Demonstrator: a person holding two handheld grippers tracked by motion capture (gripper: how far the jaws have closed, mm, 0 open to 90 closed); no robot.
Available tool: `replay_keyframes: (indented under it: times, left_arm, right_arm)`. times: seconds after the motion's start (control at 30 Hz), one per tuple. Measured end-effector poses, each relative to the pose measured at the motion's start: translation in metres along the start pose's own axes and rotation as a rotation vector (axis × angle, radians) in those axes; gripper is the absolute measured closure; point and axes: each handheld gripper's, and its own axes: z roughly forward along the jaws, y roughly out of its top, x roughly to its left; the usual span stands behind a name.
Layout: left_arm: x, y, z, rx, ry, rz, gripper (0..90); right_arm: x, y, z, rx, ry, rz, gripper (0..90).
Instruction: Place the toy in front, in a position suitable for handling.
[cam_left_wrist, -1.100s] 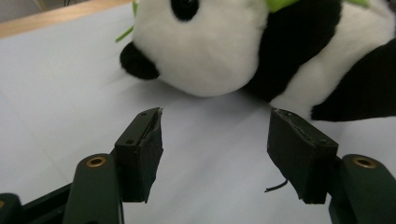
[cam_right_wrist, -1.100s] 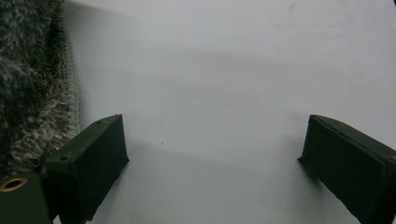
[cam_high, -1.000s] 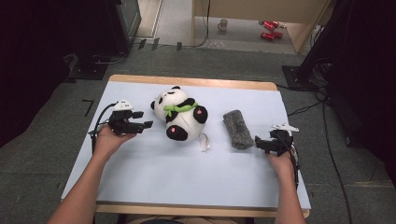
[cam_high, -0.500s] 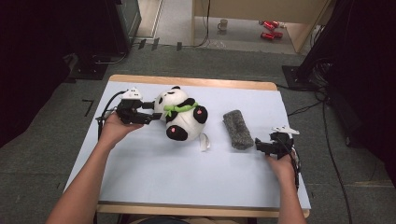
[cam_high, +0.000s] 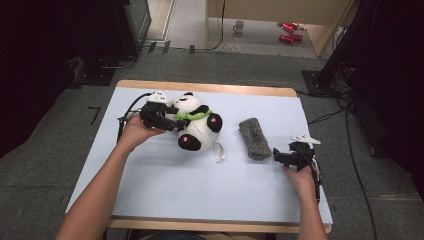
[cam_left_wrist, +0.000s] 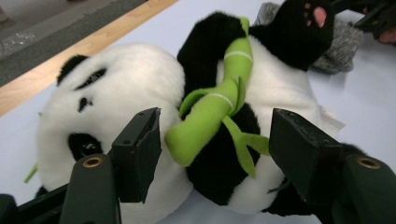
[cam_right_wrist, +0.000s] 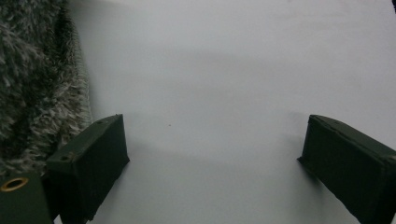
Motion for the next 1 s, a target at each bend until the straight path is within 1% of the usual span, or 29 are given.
replay_keyframes:
  times: [0.03, 0.07, 0.1, 0.13, 0.17, 0.23, 0.27, 0.3, 0.33, 0.37, 0.4, 0.47, 0.5, 0.53, 0.57, 0.6, 0.63, 0.67, 0.7, 0.73, 0.8, 0.87, 0.9, 0.93, 1.0]
  left_arm:
    - [0.000, 0.000, 0.000, 0.000, 0.000, 0.000, 34.9]
    - [0.000, -0.004, 0.005, 0.005, -0.002, 0.004, 35.3]
    - [0.000, -0.004, 0.005, 0.005, -0.002, 0.004, 35.6]
    - [0.000, -0.008, 0.008, -0.028, 0.007, 0.013, 36.9]
    - [-0.001, -0.009, 0.008, -0.038, 0.009, 0.016, 38.2]
    - [-0.003, -0.012, 0.009, -0.047, 0.020, 0.039, 41.2]
    - [-0.003, -0.013, 0.010, -0.051, 0.022, 0.040, 42.8]
    - [-0.004, -0.013, 0.011, -0.052, 0.011, 0.039, 46.6]
    - [-0.005, -0.014, 0.012, -0.043, 0.008, 0.037, 50.6]
    - [-0.005, -0.014, 0.015, -0.041, -0.007, 0.020, 55.7]
    - [-0.006, -0.013, 0.015, -0.041, -0.008, 0.011, 59.2]
    - [-0.010, -0.012, 0.016, -0.047, 0.018, 0.008, 64.6]
    - [-0.010, -0.012, 0.016, -0.047, 0.018, 0.008, 67.0]
    - [-0.013, -0.011, 0.015, -0.053, 0.039, 0.003, 69.4]
    - [-0.013, -0.011, 0.015, -0.053, 0.039, 0.003, 70.7]
    - [-0.015, -0.009, 0.015, -0.052, 0.048, -0.003, 70.7]
    - [-0.018, -0.008, 0.013, -0.057, 0.060, -0.028, 73.0]
    - [-0.020, -0.006, 0.012, -0.058, 0.063, -0.050, 74.0]
    - [-0.022, -0.005, 0.011, -0.062, 0.064, -0.064, 74.7]
    - [-0.024, -0.003, 0.009, -0.060, 0.067, -0.090, 75.1]
    - [-0.030, -0.002, 0.007, -0.059, 0.076, -0.113, 75.9]
    - [-0.037, -0.001, 0.003, -0.061, 0.085, -0.161, 76.0]
    - [-0.037, -0.001, 0.003, -0.061, 0.085, -0.161, 76.1]
    - [-0.045, -0.001, -0.001, -0.062, 0.089, -0.189, 76.1]
    - [-0.054, -0.001, -0.005, -0.065, 0.110, -0.202, 76.1]
  right_arm:
    - [0.000, 0.000, 0.000, 0.000, 0.000, 0.000, 6.2]
    - [0.000, 0.000, 0.000, 0.000, -0.001, 0.000, 6.2]
    - [0.000, 0.000, 0.000, 0.000, -0.001, 0.000, 6.2]
    - [0.000, 0.000, 0.000, 0.000, -0.002, 0.000, 6.3]
    - [0.000, 0.000, 0.000, 0.000, -0.003, 0.000, 6.2]
    - [0.000, 0.000, 0.000, 0.000, -0.003, 0.000, 6.3]
    - [0.000, 0.000, 0.000, 0.000, -0.003, 0.001, 6.3]
    - [0.000, 0.000, 0.000, 0.000, -0.004, 0.001, 6.3]
    - [0.000, 0.000, 0.000, 0.000, -0.004, 0.000, 6.3]
    - [0.000, 0.000, 0.000, -0.001, -0.004, 0.001, 6.3]
    - [0.000, 0.000, 0.000, 0.000, -0.004, 0.000, 6.3]
    - [0.000, 0.000, 0.000, -0.001, -0.004, 0.001, 6.3]
    - [0.000, 0.000, 0.000, -0.001, -0.004, 0.001, 6.3]
    - [0.000, 0.000, 0.000, 0.000, -0.004, 0.001, 6.3]
    - [0.000, 0.000, 0.000, 0.000, -0.004, 0.002, 6.3]
    - [0.000, 0.000, 0.000, 0.000, -0.004, 0.002, 6.3]
    - [0.000, 0.000, 0.000, 0.000, -0.003, 0.002, 6.2]
    - [0.000, 0.000, 0.000, 0.001, -0.002, 0.003, 6.3]
    - [0.000, 0.000, 0.000, 0.001, -0.002, 0.004, 6.2]
    - [0.000, 0.000, 0.000, 0.001, -0.001, 0.004, 6.2]
    - [0.000, 0.001, 0.000, 0.004, -0.002, 0.008, 6.0]
    - [0.000, 0.001, 0.000, 0.009, -0.002, 0.009, 6.0]
    - [0.000, 0.002, 0.001, 0.012, -0.002, 0.010, 6.0]
    - [0.000, 0.002, 0.001, 0.015, -0.003, 0.011, 6.0]
    - [0.000, 0.003, 0.001, 0.019, -0.003, 0.012, 6.0]
